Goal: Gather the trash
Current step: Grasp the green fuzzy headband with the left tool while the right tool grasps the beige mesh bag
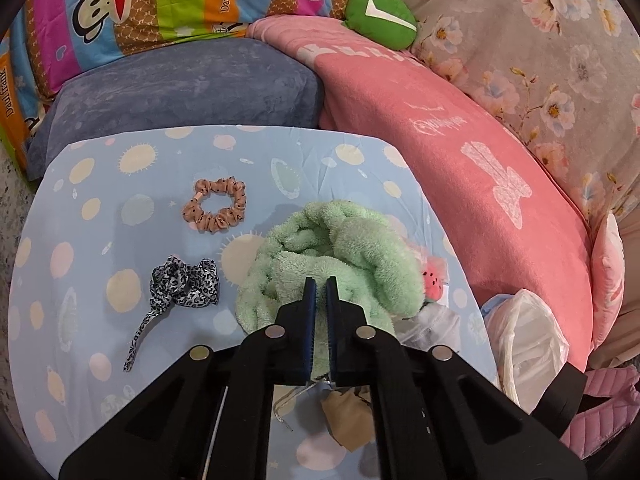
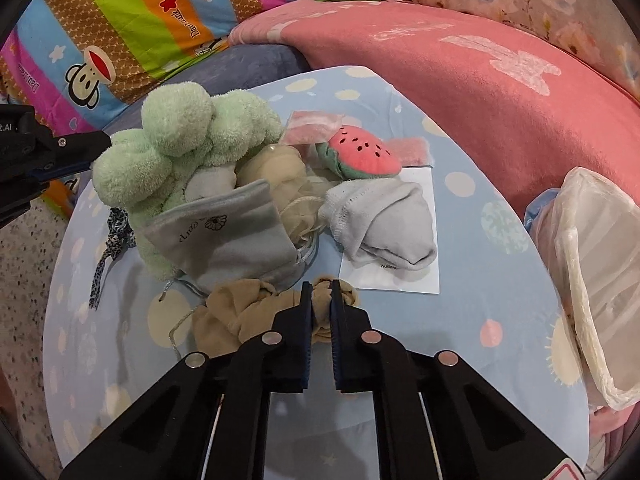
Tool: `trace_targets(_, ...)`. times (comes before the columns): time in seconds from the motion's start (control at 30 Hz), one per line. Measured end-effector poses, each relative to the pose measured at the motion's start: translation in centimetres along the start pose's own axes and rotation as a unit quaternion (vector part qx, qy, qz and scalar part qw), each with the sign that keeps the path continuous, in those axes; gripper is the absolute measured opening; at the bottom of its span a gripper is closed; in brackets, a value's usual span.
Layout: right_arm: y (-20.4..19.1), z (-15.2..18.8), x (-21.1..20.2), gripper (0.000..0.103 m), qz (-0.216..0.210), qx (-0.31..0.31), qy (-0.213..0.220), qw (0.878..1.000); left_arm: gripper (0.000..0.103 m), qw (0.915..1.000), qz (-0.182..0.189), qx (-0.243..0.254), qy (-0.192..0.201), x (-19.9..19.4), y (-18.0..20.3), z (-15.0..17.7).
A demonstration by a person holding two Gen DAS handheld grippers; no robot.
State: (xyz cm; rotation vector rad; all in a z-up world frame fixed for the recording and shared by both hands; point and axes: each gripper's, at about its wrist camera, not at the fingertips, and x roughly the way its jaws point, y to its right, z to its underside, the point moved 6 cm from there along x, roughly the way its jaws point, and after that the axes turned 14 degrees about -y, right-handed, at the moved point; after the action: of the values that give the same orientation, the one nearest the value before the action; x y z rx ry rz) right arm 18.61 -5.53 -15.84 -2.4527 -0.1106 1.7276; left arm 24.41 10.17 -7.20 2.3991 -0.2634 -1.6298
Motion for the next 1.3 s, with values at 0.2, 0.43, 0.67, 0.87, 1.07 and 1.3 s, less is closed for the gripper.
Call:
trace_targets(0.2, -0.2, 0.2, -4.2, 0.005, -0.003, -0.011, 0.033, 0.999, 0.004, 0.9998, -0.001, 0.007, 0.02, -3.2, 0.8, 0.7)
trace_targets(0.43, 0.5, -0.2, -10.0, 0.005, 0.001, -0.016, 0.08, 0.997, 0.0, 0.9978, 0.002, 0.027, 0.06, -8.2, 2.6, 1.0)
trace_targets(0.67, 2.8, 0.0, -14.8, 0.005, 0.007, 0.001, 0.123, 0.992, 0.0, 0.9911, -0.004, 0.064, 0.116, -14.0, 6.4, 1.0)
trace_targets(0.87, 4.5, 1.9, -16.6, 0.005, 0.016, 0.016, 0.13, 0.991, 0.02, 0.9932, -0.009, 0.054, 0.103, -14.0, 6.3, 2.4)
trace_targets(1.07, 5.4, 3.6, -14.7, 0.005, 0.01, 0.032, 0.105, 0.994, 0.075, 0.9979, -0.026, 0.027, 0.053, -8.6, 2.1, 4.9)
trace_targets(1.3, 4.7, 3.8, -12.7, 0.005, 0.005, 0.033, 0.086, 0.996, 0.08, 0.9995, -0.026, 0.012, -0.016, -0.5, -1.4, 6.5)
